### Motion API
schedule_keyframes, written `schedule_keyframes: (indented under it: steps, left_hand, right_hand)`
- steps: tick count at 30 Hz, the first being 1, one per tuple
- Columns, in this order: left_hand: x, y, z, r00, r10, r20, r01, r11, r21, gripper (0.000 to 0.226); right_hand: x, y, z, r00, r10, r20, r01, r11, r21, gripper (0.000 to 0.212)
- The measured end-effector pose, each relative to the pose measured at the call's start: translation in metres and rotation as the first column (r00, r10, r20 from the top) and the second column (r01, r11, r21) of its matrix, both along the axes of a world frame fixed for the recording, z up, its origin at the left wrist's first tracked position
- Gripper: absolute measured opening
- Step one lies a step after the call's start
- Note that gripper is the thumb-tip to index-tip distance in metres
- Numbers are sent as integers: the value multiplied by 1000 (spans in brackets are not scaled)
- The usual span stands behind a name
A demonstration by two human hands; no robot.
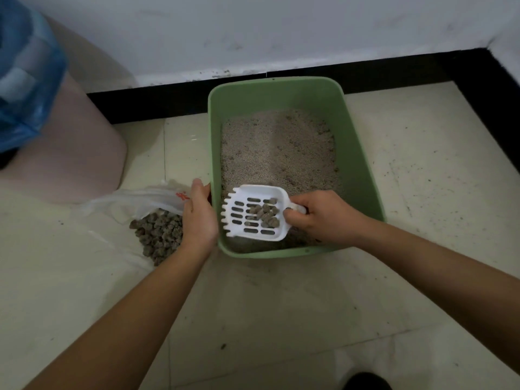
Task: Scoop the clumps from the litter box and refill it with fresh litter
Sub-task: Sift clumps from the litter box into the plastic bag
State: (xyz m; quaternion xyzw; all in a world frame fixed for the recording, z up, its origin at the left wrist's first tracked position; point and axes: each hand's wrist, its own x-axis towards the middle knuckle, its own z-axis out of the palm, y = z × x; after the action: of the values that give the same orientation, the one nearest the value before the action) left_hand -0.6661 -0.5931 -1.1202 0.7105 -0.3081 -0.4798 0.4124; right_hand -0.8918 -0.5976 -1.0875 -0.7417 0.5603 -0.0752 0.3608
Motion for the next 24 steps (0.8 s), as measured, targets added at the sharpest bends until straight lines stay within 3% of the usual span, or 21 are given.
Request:
schedule_keyframes:
  steps: [2, 4, 6, 8, 10, 12, 14, 17, 19, 21, 24]
  left_hand:
    - [11, 8, 10, 999, 42, -4, -42, 997, -72, 66]
    - [30, 17, 20, 961, 152, 232, -93, 964, -248, 55]
    - [56, 27, 26, 855, 232, 464, -57, 931, -362, 43]
    - [85, 38, 22, 738, 296, 606, -83, 932, -354, 45]
    - [107, 51, 15, 648, 332, 686, -193, 942, -274, 61]
    - [119, 63, 9, 677, 285, 678, -261, 955, -141, 79]
    - [127, 71, 2, 818, 228, 528, -257, 966, -20, 90]
    - [135, 74, 0, 900, 226, 373, -259, 965, 39, 79]
    - [134, 74, 4, 892, 243, 382, -271, 962, 20, 70]
    - [132, 70, 9, 890, 273, 364, -294, 956, 1, 64]
    - [131, 68, 9, 890, 275, 363, -294, 956, -5, 60]
  right_hand:
    - [3, -2, 13, 999, 9, -42, -9, 1000, -9, 37]
    - [11, -4, 29, 998, 2, -55, -3, 1000, -10, 35]
    - [24, -6, 46, 999, -30, -42, 30, 1000, -7, 32]
    - [45, -8, 61, 999, -42, -21, 42, 999, -6, 28]
    - [72, -10, 75, 999, 15, -41, -17, 999, -49, 26]
    - [104, -8, 83, 983, 121, -137, -140, 981, -137, 26]
    - [139, 0, 82, 916, 224, -332, -314, 917, -246, 35]
    - [184, 23, 61, 609, 351, -712, -699, 662, -271, 51]
    - [191, 31, 52, 475, 352, -807, -803, 548, -234, 53]
    - [187, 27, 51, 474, 283, -834, -808, 516, -284, 56]
    - [180, 24, 57, 510, 303, -805, -786, 545, -292, 60]
